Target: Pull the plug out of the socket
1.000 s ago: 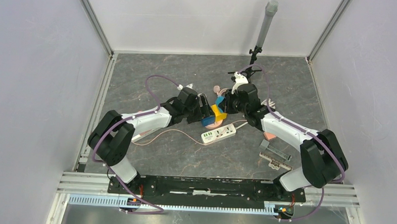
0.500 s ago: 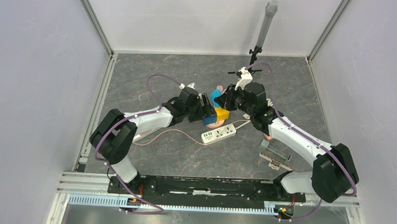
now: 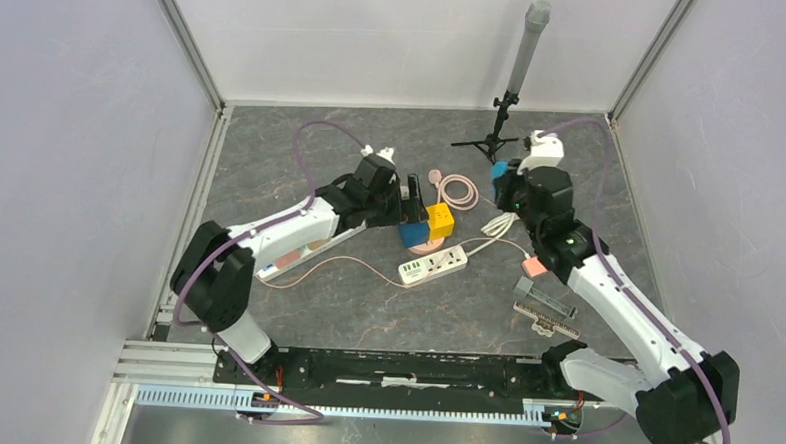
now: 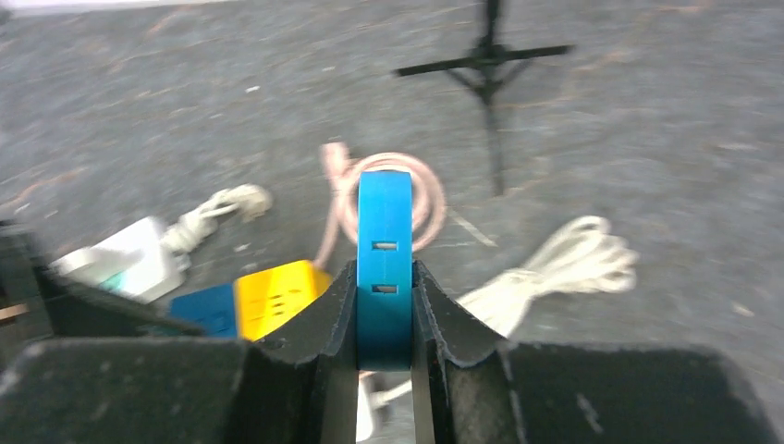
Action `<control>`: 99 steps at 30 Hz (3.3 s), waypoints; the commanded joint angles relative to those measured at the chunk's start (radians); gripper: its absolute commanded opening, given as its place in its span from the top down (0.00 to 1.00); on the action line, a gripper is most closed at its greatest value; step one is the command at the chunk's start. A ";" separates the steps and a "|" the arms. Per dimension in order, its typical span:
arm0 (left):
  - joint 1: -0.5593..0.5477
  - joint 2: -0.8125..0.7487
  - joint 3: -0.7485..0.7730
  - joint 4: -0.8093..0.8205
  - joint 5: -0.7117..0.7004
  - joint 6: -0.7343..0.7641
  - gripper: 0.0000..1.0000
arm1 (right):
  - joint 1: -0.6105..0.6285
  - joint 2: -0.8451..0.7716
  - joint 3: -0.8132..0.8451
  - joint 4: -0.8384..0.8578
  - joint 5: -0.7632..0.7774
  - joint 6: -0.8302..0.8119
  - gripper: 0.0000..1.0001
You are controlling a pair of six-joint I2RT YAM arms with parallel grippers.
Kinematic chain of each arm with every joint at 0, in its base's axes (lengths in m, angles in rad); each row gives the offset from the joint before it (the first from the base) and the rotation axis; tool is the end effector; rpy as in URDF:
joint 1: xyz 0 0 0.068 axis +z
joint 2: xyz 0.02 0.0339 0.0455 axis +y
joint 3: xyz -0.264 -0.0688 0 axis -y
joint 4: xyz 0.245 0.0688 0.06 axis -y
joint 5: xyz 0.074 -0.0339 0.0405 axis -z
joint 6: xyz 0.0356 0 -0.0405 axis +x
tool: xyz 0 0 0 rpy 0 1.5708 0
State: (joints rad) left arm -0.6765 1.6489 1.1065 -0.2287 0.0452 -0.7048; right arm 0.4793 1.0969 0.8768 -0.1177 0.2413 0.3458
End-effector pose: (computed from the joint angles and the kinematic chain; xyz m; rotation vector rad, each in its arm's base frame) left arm 0.2797 -0.2266 0.2253 -0.0113 2.4608 -0.7054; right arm 0.2294 0.1097 0.3175 0.0362 1.9117 0.3297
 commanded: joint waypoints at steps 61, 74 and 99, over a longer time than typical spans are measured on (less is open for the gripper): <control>0.001 -0.565 -0.153 -0.248 -0.266 0.096 0.00 | -0.185 0.030 -0.358 0.435 -0.489 0.015 0.02; 0.008 -0.410 -0.186 -0.131 -0.094 -0.024 0.00 | 0.003 0.320 -0.186 0.440 -0.306 0.060 0.23; 0.117 -0.211 -0.153 -0.089 0.031 -0.047 0.04 | 0.148 0.256 -0.048 0.319 -0.199 -0.161 0.13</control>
State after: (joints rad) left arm -0.5621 1.4216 0.9207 -0.3199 0.0635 -0.7437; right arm 0.6437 1.4452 0.6922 0.2256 -0.0021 0.5301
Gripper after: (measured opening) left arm 0.969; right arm 0.800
